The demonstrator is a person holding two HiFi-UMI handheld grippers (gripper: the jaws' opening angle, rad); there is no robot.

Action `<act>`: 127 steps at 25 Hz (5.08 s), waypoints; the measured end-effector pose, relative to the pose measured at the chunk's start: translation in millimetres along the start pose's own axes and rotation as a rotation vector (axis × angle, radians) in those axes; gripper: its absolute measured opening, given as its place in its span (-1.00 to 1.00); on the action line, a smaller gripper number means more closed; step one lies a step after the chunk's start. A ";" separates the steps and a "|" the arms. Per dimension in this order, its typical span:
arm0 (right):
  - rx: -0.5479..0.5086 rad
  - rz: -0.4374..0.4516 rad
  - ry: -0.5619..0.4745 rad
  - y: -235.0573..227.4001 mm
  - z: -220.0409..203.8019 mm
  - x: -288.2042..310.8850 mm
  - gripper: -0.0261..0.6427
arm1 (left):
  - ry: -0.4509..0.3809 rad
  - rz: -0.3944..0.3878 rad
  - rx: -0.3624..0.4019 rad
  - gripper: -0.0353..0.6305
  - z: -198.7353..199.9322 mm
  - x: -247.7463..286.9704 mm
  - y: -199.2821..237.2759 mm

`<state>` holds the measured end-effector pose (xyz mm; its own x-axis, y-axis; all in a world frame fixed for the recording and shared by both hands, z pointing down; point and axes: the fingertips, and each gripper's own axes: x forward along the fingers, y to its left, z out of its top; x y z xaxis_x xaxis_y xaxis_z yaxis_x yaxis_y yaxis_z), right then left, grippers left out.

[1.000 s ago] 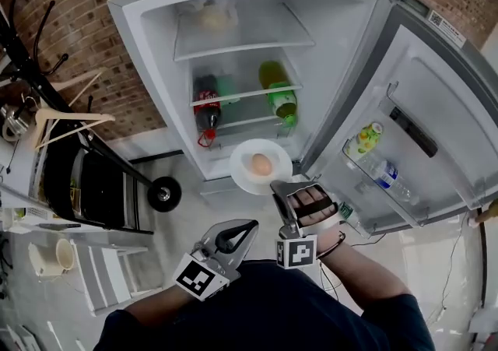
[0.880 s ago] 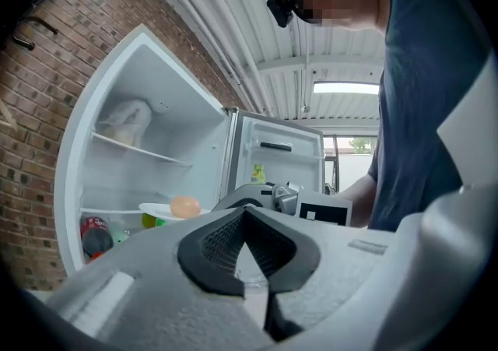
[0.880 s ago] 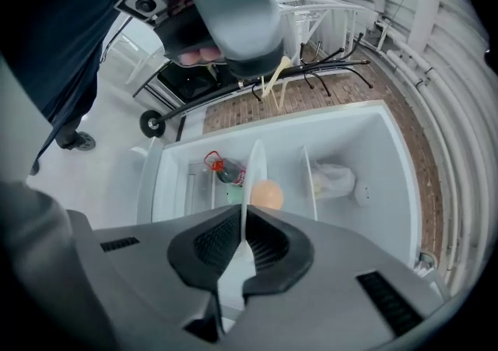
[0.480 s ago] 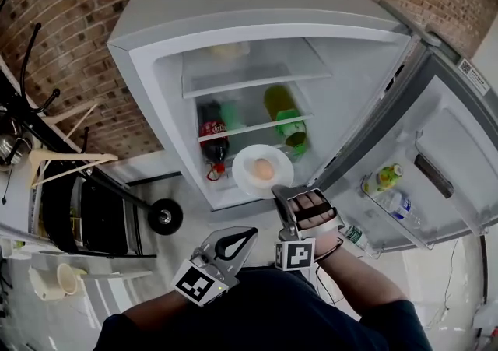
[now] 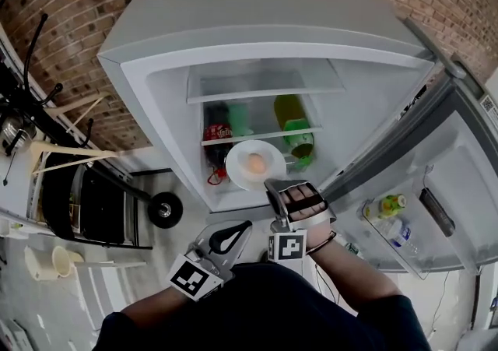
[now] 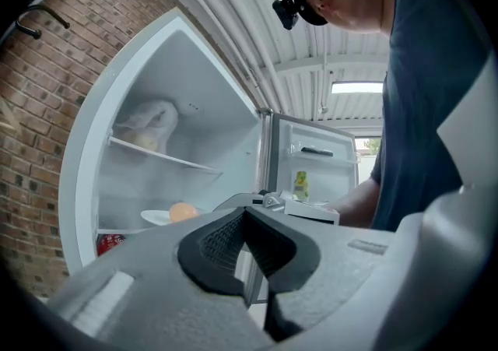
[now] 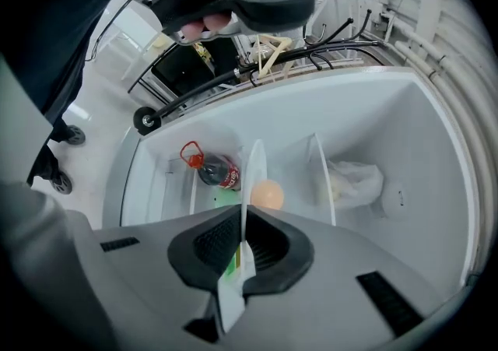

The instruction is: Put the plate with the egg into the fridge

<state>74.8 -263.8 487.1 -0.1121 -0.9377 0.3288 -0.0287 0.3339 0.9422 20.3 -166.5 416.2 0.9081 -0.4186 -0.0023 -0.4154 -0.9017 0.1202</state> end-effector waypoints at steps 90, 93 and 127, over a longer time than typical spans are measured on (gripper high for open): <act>-0.052 0.281 0.120 15.1 -21.2 170.6 -0.46 | -0.028 0.145 -0.003 -0.90 0.2 -32.8 17.8; -0.006 0.272 0.118 16.7 -22.9 155.4 -0.44 | -0.030 0.144 0.000 -0.90 1.3 -33.3 17.0; 1.261 0.487 -0.496 -12.3 62.9 -66.1 -0.89 | 0.012 0.046 0.040 -0.90 1.4 -12.1 9.6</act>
<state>20.2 -199.9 449.7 -0.6864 -0.6656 0.2929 -0.7016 0.7121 -0.0260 5.3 -170.3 416.0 0.8885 -0.4587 0.0143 -0.4583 -0.8852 0.0799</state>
